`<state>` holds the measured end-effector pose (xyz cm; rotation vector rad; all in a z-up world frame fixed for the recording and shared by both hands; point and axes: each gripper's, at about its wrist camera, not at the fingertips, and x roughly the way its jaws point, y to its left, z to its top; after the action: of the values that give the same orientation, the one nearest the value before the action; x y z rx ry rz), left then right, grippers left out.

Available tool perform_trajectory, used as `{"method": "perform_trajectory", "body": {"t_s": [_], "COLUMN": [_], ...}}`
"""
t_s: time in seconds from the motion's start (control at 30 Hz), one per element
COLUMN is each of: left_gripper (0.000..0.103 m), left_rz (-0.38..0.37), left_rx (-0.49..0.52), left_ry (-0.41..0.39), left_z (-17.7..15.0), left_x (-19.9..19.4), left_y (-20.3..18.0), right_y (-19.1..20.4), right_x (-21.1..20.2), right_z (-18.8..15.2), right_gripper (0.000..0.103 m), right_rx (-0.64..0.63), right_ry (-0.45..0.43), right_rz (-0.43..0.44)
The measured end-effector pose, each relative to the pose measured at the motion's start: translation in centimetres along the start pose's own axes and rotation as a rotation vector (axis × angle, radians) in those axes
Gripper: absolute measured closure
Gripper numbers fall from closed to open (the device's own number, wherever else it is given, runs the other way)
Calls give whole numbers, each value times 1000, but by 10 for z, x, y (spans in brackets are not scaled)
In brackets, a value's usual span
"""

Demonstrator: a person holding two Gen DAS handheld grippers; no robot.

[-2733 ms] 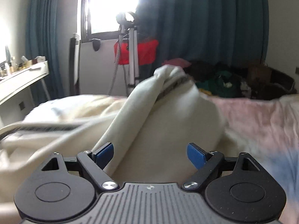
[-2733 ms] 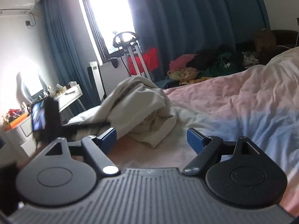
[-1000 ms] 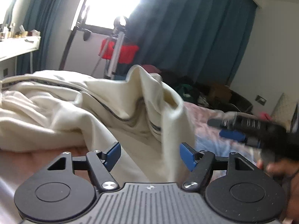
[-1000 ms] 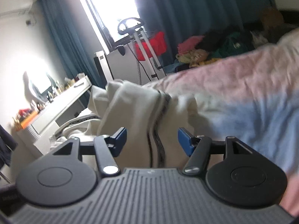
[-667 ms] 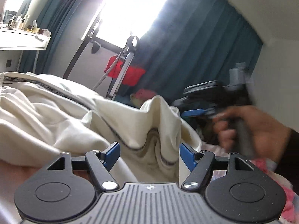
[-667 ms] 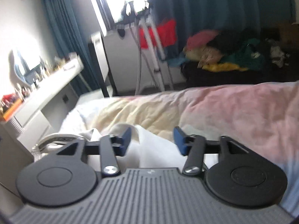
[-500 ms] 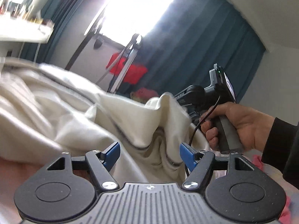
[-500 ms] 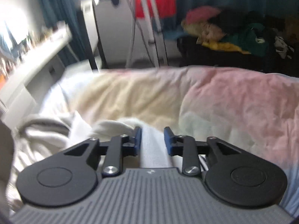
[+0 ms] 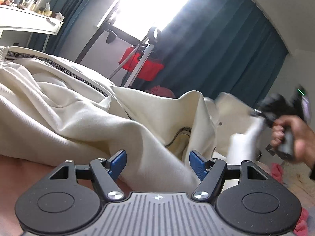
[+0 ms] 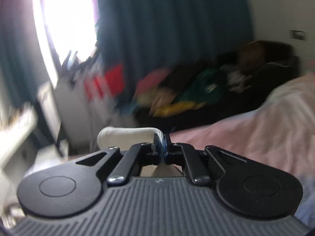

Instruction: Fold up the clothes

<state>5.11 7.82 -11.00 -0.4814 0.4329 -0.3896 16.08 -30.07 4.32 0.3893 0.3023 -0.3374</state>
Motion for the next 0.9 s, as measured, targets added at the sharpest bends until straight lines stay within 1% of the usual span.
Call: {"method": "perform_trajectory", "body": {"t_s": [0.03,0.1,0.17,0.2,0.27,0.33,0.37,0.4,0.43,0.47,0.63,0.67,0.7,0.73,0.77,0.8,0.9], "left_gripper": [31,31,31,31,31,31,31,31,31,31,31,31,31,31,31,31,31], "left_rz": [-3,9,24,28,37,41,49,63,77,89,116,121,129,138,148,159,184], "left_rx": [-3,0,6,7,-19,-93,-132,-165,-191,-213,-306,-318,-325,-330,-334,-340,-370], "left_ry": [6,14,20,20,25,51,66,72,74,79,108,110,109,106,103,100,97], "left_z": [-1,-3,-4,-5,-7,-9,-11,-12,-14,-16,-21,-22,-21,-21,-20,-21,-22], "left_x": [-1,-1,-3,-4,-10,-12,-12,-14,-16,-18,-27,-29,-30,-32,-33,-34,-38], "left_y": [-2,-7,-10,-11,-9,0,5,9,13,17,31,33,35,36,37,38,45], "right_y": [-25,-76,-123,-147,-187,-220,-237,-254,-266,-273,-291,-295,-302,-309,-314,-317,-322], "right_x": [-14,-42,-66,-76,-89,-94,-95,-94,-96,-100,-102,-100,-98,-97,-98,-100,-103], "right_z": [1,-7,-24,-37,-71,-109,-125,-140,-148,-153,-159,-161,-163,-165,-167,-168,-167], "right_gripper": [97,97,97,97,97,97,97,96,97,95,92,88,77,70,57,54,54], "right_rx": [45,117,177,211,262,330,417,536,618,676,830,866,898,930,960,985,1014], "right_ry": [-45,-86,-75,-49,44,186,268,357,393,395,362,361,362,363,361,354,307], "right_rz": [-16,-69,-138,-168,-218,-269,-283,-290,-279,-256,-163,-142,-131,-128,-127,-124,-131]}}
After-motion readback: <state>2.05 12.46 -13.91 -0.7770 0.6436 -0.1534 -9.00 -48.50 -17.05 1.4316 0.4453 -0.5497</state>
